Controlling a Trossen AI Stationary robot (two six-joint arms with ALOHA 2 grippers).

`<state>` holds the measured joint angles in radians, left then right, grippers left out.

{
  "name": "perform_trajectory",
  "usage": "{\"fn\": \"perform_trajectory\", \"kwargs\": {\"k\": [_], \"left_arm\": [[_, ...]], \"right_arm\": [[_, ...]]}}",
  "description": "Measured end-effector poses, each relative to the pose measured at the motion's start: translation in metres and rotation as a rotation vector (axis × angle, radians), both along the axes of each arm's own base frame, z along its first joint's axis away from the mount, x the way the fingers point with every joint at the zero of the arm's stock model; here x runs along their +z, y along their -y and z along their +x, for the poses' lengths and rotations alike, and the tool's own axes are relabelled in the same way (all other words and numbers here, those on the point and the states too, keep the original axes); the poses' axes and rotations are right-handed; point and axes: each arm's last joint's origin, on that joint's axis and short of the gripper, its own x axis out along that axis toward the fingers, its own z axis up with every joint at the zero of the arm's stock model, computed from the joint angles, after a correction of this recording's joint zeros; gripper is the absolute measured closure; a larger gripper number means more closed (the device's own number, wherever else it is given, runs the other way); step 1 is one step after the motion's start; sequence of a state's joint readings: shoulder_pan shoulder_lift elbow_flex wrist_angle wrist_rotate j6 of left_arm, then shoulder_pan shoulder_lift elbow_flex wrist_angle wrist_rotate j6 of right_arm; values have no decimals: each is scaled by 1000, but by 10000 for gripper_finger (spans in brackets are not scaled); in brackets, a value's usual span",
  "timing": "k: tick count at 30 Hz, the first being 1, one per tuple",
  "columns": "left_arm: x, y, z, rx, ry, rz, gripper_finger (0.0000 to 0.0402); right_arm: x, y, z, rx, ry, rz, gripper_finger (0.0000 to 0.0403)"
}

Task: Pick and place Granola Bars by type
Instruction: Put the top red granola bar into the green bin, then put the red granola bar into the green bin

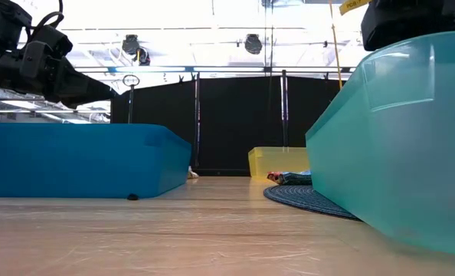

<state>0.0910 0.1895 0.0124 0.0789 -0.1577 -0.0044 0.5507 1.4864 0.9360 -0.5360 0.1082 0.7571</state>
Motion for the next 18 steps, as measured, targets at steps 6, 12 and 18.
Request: {"fn": "perform_trajectory", "kwargs": {"k": [6, 12, 18], "left_arm": [[0, 0, 0, 0, 0, 0, 240], [0, 0, 0, 0, 0, 0, 240], [0, 0, 0, -1, 0, 0, 240]], "right_arm": [[0, 3, 0, -62, 13, -44, 334], [0, 8, 3, -107, 17, -43, 285], [6, 11, 10, -21, 95, -51, 262]]}}
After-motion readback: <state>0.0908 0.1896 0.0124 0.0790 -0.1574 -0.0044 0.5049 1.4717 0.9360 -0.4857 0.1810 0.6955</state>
